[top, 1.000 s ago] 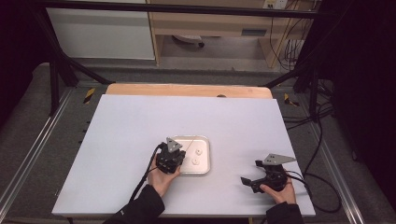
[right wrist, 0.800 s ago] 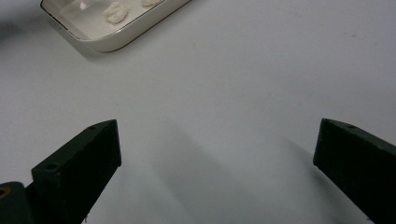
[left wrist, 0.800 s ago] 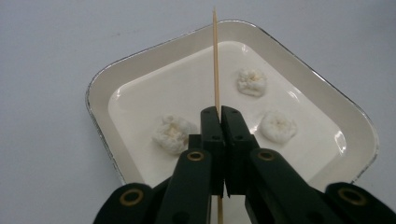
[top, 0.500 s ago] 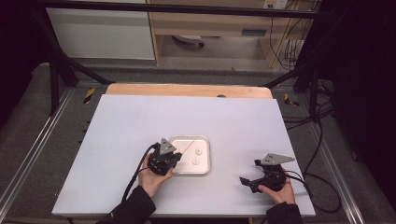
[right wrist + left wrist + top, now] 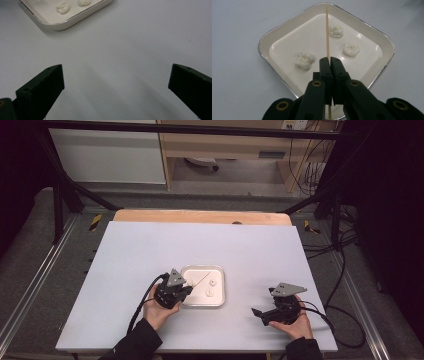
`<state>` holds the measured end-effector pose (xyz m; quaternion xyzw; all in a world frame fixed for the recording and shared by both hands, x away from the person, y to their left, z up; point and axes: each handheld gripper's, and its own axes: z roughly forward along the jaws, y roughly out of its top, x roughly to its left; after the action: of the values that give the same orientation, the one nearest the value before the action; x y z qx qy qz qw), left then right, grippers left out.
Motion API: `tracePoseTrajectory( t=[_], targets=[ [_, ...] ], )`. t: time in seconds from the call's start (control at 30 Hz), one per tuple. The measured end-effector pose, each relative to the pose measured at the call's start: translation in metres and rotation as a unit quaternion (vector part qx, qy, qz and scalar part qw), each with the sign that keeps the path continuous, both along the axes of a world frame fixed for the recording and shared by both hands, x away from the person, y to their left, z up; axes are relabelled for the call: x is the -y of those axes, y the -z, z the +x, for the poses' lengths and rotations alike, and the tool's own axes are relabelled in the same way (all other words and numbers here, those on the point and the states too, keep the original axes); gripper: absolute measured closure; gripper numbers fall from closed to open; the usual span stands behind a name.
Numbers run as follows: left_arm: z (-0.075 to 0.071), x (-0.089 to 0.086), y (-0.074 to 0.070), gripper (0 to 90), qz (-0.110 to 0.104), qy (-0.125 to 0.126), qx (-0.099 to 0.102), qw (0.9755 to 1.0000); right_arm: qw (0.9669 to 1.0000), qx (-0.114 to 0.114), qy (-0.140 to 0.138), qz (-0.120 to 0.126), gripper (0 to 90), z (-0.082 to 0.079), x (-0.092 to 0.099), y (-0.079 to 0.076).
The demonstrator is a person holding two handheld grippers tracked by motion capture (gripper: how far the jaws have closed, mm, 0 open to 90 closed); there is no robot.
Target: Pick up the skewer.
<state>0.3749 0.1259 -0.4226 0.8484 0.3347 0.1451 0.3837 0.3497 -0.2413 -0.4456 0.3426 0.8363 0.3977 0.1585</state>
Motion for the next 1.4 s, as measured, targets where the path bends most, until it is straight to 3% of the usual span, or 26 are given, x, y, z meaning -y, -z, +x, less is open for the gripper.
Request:
tracePoseTrajectory(
  t=[0.23,0.53,0.97,1.1,1.13,1.4],
  targets=[
    [0.0,-0.002,-0.006,88.7,0.003,0.022,-0.001,0.9998,0.9992,0.024,-0.012,-0.03,1.4,-0.001,-0.012,-0.008],
    [-0.001,0.002,-0.012,88.8,0.014,0.043,0.0,0.999,0.9953,0.049,-0.031,-0.077,1.9,-0.003,-0.026,-0.018],
    [-0.002,0.02,-0.022,88.8,0.03,0.078,0.001,0.9965,0.9845,0.093,-0.059,-0.136,2.7,-0.005,-0.049,-0.033],
    [-0.003,0.027,-0.022,88.8,0.036,0.091,0.001,0.9952,0.9807,0.103,-0.071,-0.15,3.2,-0.006,-0.055,-0.036],
    [-0.003,0.03,-0.023,88.8,0.038,0.094,0.0,0.9948,0.9785,0.108,-0.077,-0.159,3.4,-0.007,-0.058,-0.037],
    [-0.007,0.05,-0.027,88.8,0.055,0.123,0.002,0.9909,0.9719,0.121,-0.094,-0.179,4.7,-0.009,-0.065,-0.038]
  ],
)
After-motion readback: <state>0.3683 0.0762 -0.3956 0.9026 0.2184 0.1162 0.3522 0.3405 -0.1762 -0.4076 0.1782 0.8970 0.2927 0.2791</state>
